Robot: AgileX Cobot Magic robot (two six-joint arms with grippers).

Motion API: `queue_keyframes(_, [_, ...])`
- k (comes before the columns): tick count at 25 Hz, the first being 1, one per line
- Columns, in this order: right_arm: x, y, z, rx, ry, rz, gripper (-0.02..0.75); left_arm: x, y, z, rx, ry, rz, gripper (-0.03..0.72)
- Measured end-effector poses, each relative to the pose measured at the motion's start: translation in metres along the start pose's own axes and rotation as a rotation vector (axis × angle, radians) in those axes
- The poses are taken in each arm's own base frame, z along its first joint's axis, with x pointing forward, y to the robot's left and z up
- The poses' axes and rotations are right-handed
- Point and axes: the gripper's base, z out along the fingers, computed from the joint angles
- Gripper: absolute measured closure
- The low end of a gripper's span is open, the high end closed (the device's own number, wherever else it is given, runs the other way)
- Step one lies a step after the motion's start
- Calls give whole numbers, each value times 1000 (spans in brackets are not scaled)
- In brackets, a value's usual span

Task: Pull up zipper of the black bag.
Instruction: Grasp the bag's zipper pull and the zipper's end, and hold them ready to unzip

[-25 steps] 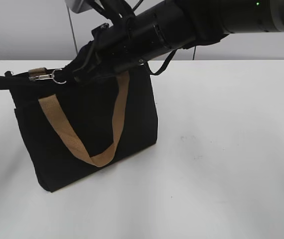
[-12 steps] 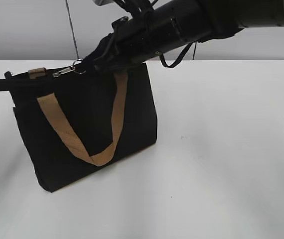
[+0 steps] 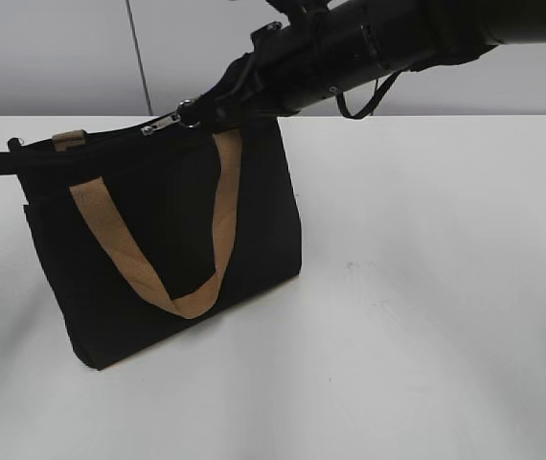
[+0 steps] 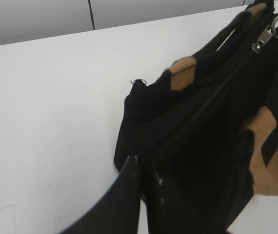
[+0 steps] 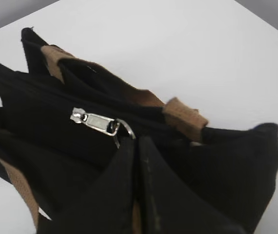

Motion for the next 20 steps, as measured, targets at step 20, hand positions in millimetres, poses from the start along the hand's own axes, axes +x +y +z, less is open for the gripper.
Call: queue_keyframes(20, [6,-37,-24,41,-16,85,708,0,0,0,4,-1,-13,663])
